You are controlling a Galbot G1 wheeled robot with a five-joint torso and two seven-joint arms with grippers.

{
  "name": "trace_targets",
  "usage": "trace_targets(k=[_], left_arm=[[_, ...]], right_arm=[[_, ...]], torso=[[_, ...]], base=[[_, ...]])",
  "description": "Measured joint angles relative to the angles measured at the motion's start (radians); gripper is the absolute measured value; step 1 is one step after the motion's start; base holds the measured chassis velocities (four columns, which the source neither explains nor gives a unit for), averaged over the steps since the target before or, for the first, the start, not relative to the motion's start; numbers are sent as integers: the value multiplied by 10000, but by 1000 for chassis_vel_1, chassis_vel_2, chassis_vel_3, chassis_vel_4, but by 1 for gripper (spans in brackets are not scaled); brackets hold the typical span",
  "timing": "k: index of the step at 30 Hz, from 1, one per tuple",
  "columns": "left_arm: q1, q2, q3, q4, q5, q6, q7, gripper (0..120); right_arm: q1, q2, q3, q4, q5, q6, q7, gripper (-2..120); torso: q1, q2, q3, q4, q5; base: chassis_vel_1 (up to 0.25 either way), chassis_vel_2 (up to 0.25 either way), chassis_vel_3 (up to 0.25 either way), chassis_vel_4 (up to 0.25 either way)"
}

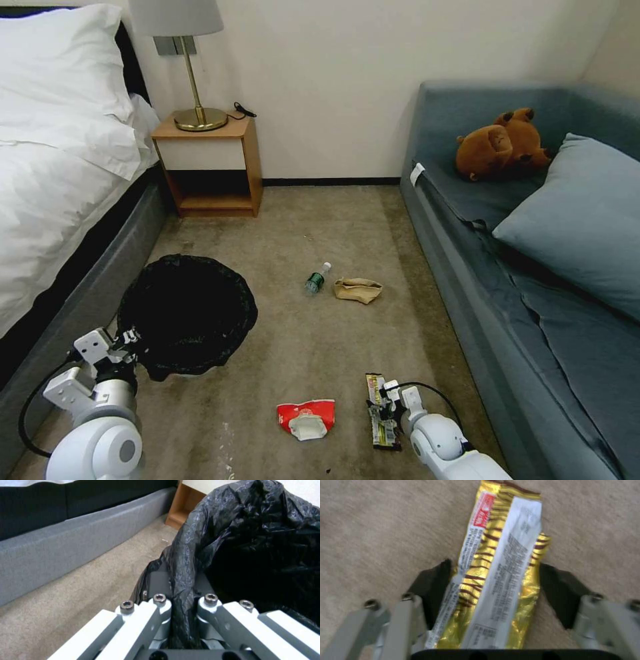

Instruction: Pick up the trash bin, then pick up the garbage on the floor and place it into the trash bin.

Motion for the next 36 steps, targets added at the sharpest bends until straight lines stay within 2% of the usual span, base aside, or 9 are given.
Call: trace_targets(k=[1, 4, 7, 10, 13, 15, 19, 21, 36], left_arm=[[0, 0, 0, 0, 0, 0, 0, 4], [-10, 0, 4, 29, 0, 3, -3, 4], [-11, 1, 4, 35, 0, 3, -3, 4], [-17, 0, 3, 38, 0, 3, -5, 4], [-17, 5, -4, 37, -3, 3, -5, 4], [-17, 21, -20, 42, -5, 3, -7, 4], [-21, 18, -16, 54, -7, 2, -6, 4], [-30, 0, 0, 77, -4, 1, -7, 4], [-51, -26, 26, 122, 17, -9, -5, 4]], right_arm=[[0, 0, 0, 0, 0, 0, 0, 64], [-102, -62, 35, 200, 23, -26, 46, 51], [-117, -60, 35, 223, 16, -25, 49, 47], [-133, 3, 36, 195, -129, 122, 42, 34], [-125, 15, 35, 174, -161, 167, 27, 30], [-109, 14, 69, 135, -237, 226, 27, 20], [-105, 14, 84, 130, -270, 255, 34, 10], [-96, 6, 87, 123, -316, 311, 30, 0], [103, 3, 35, 224, -406, 637, 22, 0]], torso=[[0, 0, 0, 0, 0], [0, 0, 0, -12, -6], [0, 0, -1, -9, -7], [0, 1, -3, -4, -4], [0, 1, -3, -2, -1], [0, 1, -3, -1, -5], [0, 1, -3, -3, -4], [1, 1, -3, -4, -4], [1, 3, -4, -3, -4]], base=[[0, 0, 0, 0], [0, 0, 0, 0], [0, 0, 0, 0], [0, 0, 0, 0], [0, 0, 0, 0], [0, 0, 0, 0], [0, 0, 0, 0], [0, 0, 0, 0], [0, 0, 0, 0]])
